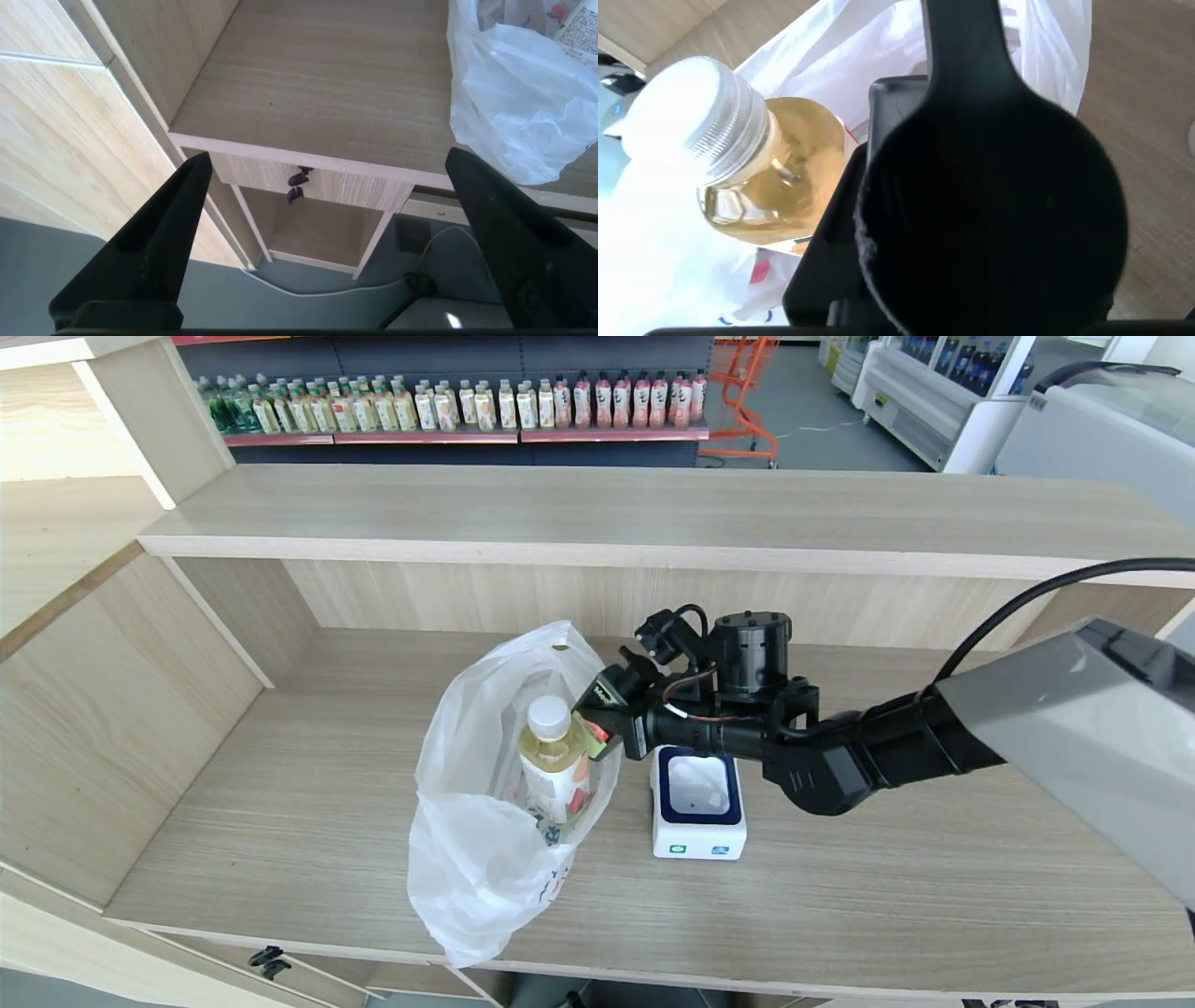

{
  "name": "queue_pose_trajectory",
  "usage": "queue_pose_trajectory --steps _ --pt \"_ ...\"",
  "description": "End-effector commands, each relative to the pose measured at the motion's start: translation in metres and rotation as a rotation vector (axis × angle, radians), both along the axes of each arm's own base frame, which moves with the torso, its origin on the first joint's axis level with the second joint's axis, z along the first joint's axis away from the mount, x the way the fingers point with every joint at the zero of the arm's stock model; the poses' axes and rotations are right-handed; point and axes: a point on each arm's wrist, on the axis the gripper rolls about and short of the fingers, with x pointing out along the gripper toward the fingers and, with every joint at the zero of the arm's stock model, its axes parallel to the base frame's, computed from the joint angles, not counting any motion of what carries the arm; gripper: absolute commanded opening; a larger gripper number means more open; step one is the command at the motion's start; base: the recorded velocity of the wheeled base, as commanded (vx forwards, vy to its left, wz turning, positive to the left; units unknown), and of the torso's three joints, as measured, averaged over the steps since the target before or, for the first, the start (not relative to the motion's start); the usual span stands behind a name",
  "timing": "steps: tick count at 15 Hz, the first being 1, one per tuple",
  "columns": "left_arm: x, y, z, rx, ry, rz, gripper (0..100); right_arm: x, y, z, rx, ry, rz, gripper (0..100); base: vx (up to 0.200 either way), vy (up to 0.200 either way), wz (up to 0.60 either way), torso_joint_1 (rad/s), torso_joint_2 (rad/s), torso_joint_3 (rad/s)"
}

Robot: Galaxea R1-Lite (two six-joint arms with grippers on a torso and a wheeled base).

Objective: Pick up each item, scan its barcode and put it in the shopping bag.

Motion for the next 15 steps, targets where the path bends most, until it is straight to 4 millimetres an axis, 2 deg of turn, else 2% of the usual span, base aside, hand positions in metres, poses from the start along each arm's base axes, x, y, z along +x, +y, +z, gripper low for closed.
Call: queue_pose_trajectory --steps 1,7,9,10,12,15 --pt "0.0 0.0 0.0 -0.001 -0.001 0.0 100 0.013 0.011 -0.02 -0.024 -0.007 0.011 0 0.0 0.0 0.0 0.0 0.0 0.0" --pt "0.0 0.0 0.0 -0.001 -0.001 0.0 100 0.027 0.021 -0.033 -0.067 -0.074 0.016 0 0.0 0.0 0.0 0.0 0.0 0.0" --pt "0.0 0.0 0.0 -0.001 -0.001 0.0 100 0.031 0.023 -0.032 -0.061 -0.091 0.01 0 0.0 0.0 0.0 0.0 0.0 0.0" --pt "0.0 0.0 0.0 -0.001 -0.001 0.0 100 0.033 0.025 -0.029 -0.052 -0.103 0.01 100 0.0 0.0 0.0 0.0 0.0 0.0" --pt "0.0 0.0 0.0 -0.001 -0.001 0.0 100 0.033 0.025 -0.02 -0.018 -0.093 0.01 100 0.0 0.0 0.0 0.0 0.0 0.0" --pt "0.0 0.0 0.0 0.001 0.0 0.0 100 0.025 0.02 0.011 0.13 0.026 -0.018 100 0.0 0.0 0.0 0.0 0.0 0.0"
